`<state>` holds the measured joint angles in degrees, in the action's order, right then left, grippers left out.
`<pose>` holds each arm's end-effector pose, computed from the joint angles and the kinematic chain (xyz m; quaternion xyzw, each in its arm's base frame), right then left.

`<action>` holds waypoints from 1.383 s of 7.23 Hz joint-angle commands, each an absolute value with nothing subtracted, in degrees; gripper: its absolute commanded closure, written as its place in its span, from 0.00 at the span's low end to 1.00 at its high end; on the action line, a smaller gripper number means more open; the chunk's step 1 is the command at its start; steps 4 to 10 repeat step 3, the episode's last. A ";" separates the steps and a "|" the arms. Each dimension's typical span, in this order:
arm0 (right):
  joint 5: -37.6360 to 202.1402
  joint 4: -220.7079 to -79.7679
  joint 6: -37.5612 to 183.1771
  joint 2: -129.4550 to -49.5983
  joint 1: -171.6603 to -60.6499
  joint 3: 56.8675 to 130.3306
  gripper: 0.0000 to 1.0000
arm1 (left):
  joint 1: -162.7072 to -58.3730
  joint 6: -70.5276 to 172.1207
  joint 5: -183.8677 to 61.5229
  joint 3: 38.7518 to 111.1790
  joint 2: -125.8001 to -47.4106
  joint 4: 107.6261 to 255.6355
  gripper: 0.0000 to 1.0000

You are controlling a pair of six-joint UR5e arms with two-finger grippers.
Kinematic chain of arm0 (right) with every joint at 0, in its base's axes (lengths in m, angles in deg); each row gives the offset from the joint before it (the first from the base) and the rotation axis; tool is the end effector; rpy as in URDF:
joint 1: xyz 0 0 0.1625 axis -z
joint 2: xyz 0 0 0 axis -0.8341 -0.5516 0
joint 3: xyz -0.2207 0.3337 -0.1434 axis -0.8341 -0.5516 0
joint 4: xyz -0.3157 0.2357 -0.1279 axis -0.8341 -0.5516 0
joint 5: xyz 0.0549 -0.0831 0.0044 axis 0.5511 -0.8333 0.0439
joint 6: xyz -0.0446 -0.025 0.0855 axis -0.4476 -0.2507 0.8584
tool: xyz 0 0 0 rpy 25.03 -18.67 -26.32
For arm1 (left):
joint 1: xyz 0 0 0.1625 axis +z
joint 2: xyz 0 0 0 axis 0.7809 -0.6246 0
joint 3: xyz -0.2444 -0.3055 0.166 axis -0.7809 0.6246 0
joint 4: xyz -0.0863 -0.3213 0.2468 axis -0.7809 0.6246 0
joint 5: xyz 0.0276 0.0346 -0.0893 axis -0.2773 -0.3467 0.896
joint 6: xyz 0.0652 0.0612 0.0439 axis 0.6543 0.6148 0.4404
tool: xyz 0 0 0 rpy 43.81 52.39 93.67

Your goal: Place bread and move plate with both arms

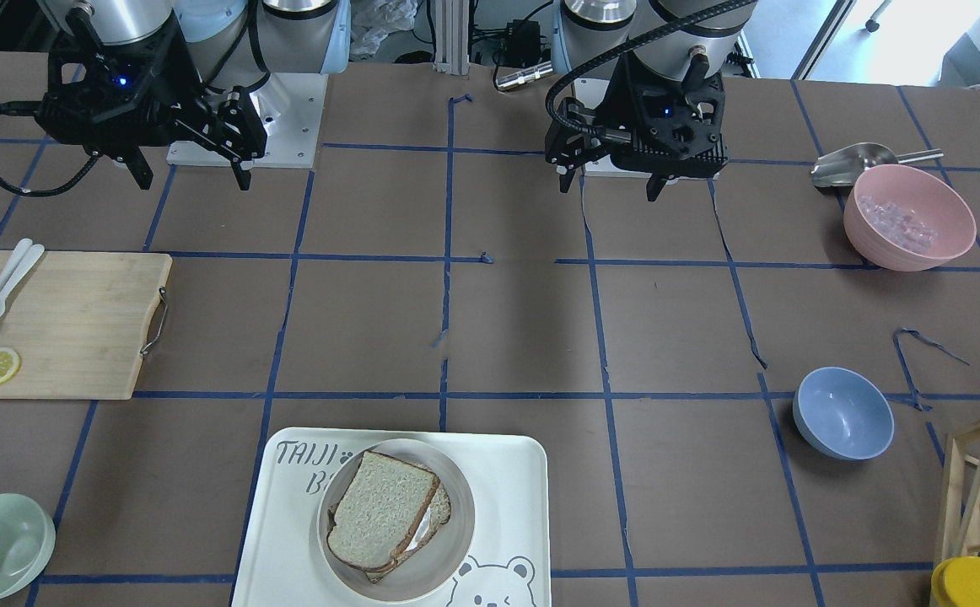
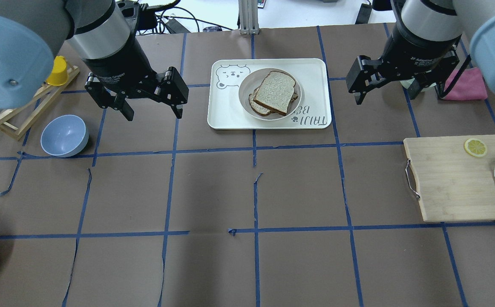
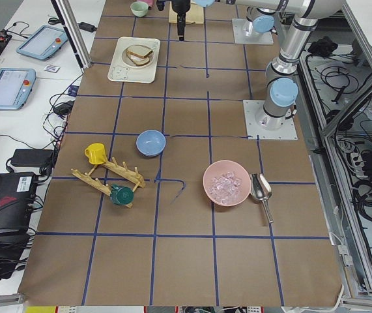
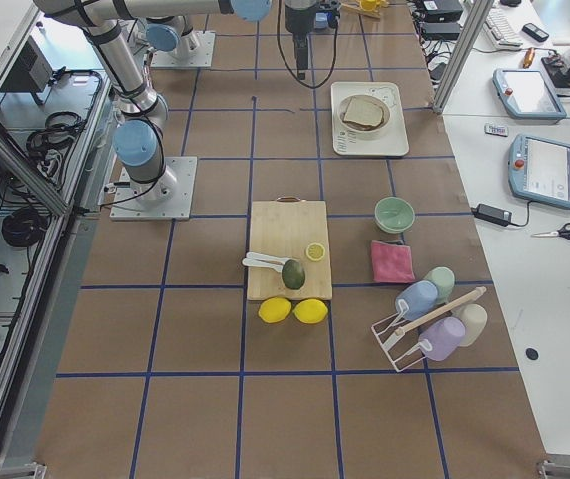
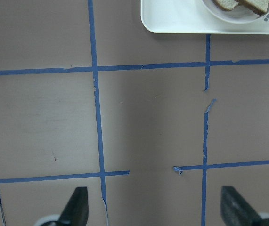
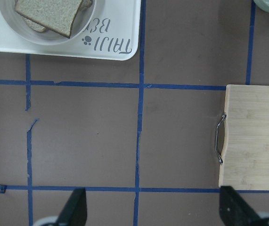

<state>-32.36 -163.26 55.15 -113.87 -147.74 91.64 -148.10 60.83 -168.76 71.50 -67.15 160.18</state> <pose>0.1405 -0.4627 0.5140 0.0204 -0.9994 0.0259 0.0138 -0.1965 -0.4683 0.5000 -0.0172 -0.9990 -0.0249 0.0321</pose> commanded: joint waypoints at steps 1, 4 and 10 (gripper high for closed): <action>-33.14 -163.14 55.16 -113.85 -147.75 91.92 0.00 | -148.11 60.78 -168.84 71.88 -66.84 160.19 0.00; -32.88 -163.14 55.16 -113.85 -147.75 92.01 0.00 | -148.11 60.87 -168.75 71.62 -67.10 160.10 0.00; -32.88 -163.14 55.16 -113.85 -147.75 92.01 0.00 | -148.11 60.87 -168.75 71.62 -67.10 160.10 0.00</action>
